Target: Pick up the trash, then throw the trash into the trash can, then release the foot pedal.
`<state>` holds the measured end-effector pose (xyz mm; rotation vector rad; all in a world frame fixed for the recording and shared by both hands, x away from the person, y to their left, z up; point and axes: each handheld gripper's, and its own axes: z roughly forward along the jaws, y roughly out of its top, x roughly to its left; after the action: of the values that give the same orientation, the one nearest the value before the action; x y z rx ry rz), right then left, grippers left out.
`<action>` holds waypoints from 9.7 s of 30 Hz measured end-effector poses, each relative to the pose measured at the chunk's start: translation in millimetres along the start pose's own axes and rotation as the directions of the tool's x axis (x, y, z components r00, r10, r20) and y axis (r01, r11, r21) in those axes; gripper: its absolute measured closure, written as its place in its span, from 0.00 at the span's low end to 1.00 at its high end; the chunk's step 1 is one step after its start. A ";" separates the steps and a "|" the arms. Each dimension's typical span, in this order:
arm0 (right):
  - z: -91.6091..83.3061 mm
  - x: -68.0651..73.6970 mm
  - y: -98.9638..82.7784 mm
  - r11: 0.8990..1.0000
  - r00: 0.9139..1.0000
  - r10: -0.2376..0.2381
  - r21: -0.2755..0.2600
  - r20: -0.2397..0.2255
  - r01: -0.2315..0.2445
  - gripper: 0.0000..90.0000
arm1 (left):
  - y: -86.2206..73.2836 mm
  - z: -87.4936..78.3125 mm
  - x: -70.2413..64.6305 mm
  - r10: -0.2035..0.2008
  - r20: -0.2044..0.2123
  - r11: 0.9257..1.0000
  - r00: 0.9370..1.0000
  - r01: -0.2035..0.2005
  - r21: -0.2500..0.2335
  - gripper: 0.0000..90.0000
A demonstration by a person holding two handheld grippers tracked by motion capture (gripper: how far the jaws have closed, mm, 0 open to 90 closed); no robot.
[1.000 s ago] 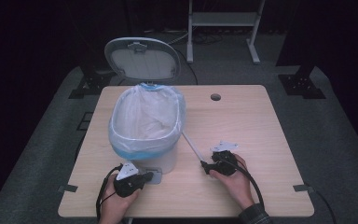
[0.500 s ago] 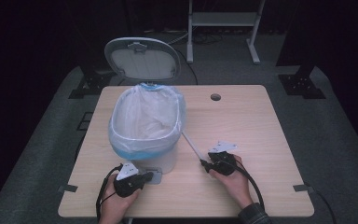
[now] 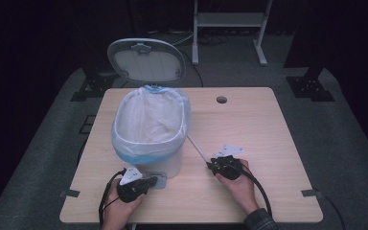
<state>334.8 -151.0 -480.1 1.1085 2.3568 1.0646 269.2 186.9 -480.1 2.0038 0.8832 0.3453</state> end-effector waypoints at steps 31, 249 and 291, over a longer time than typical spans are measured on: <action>-17.9 -17.8 -4.7 0.998 0.998 0.060 -0.003 -0.014 -0.060 0.89 | 0.0 0.0 -0.2 0.002 -0.002 1.000 1.000 -0.002 0.000 1.00; -153.1 -22.5 133.6 0.928 0.942 -0.232 -0.344 -0.241 0.141 0.69 | 0.2 -0.8 -2.5 0.020 -0.012 1.000 1.000 -0.020 -0.001 1.00; -126.3 -75.0 -5.1 0.987 0.998 0.035 -0.155 -0.046 -0.042 0.35 | -11.5 -65.5 18.4 -0.040 -0.127 0.999 0.991 0.038 -0.015 0.16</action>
<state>309.8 -272.4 -401.1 1.0876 2.2485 1.2743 241.4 244.5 -454.4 1.9677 0.9958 0.4597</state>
